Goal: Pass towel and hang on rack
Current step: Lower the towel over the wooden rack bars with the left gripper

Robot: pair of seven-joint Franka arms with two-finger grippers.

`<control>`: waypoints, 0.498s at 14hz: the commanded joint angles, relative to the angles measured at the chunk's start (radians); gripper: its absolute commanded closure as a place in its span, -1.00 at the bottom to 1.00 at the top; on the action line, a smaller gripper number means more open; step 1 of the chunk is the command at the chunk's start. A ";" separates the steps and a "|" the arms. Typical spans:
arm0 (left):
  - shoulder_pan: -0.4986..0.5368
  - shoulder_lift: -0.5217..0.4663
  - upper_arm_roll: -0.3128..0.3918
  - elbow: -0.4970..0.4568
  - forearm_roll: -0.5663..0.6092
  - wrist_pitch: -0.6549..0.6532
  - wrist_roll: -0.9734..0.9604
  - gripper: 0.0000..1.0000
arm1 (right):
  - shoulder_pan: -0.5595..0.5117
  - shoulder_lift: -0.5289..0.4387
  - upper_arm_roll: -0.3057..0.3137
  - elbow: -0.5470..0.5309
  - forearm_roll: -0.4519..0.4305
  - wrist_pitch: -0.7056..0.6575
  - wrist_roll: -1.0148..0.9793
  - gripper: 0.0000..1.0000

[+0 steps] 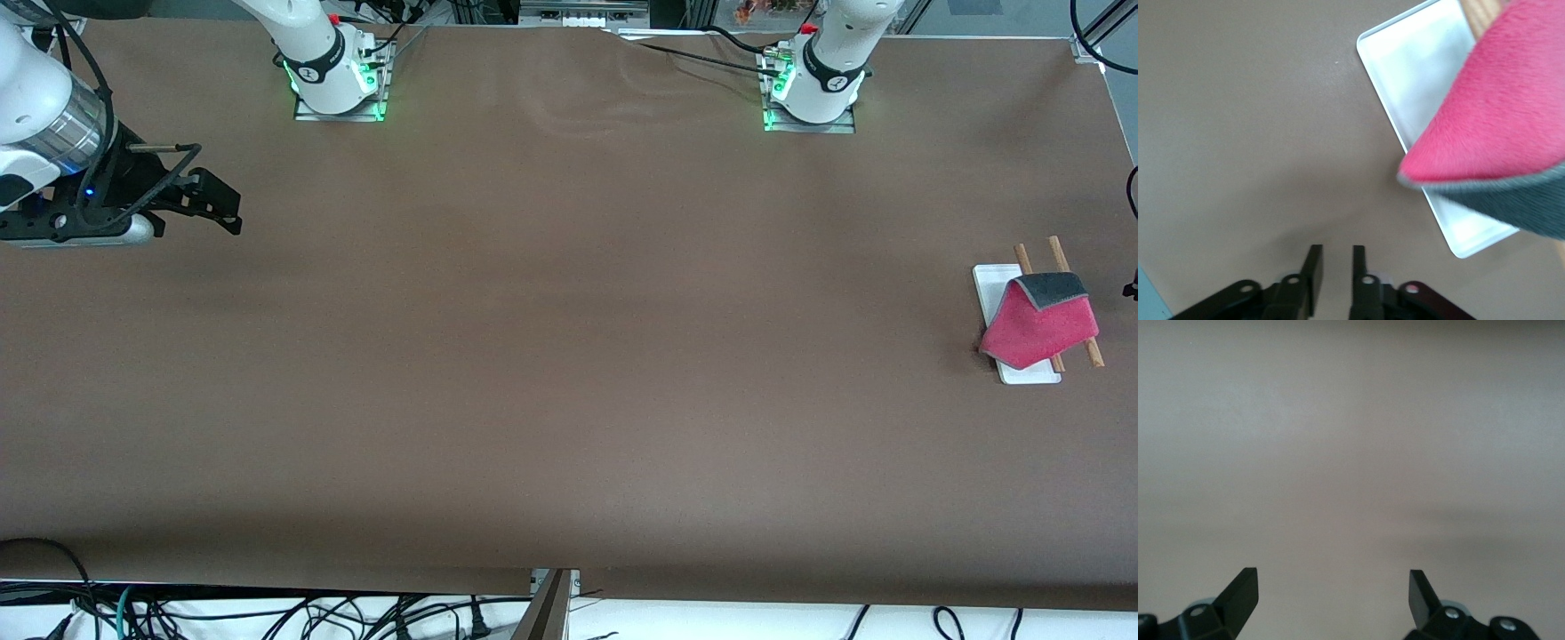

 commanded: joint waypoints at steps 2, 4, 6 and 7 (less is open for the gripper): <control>-0.033 -0.055 -0.033 0.108 0.013 -0.075 0.002 -1.00 | -0.010 0.012 0.003 0.037 0.015 -0.019 -0.007 -1.00; -0.054 -0.146 -0.090 0.115 0.013 -0.178 -0.031 -1.00 | -0.011 0.010 0.002 0.041 0.010 -0.024 -0.009 -1.00; -0.058 -0.212 -0.204 0.115 0.011 -0.284 -0.157 -1.00 | -0.011 0.010 -0.011 0.044 0.016 -0.036 -0.015 -1.00; -0.058 -0.229 -0.261 0.115 0.011 -0.342 -0.250 -1.00 | -0.011 0.009 -0.011 0.045 0.018 -0.036 -0.010 -1.00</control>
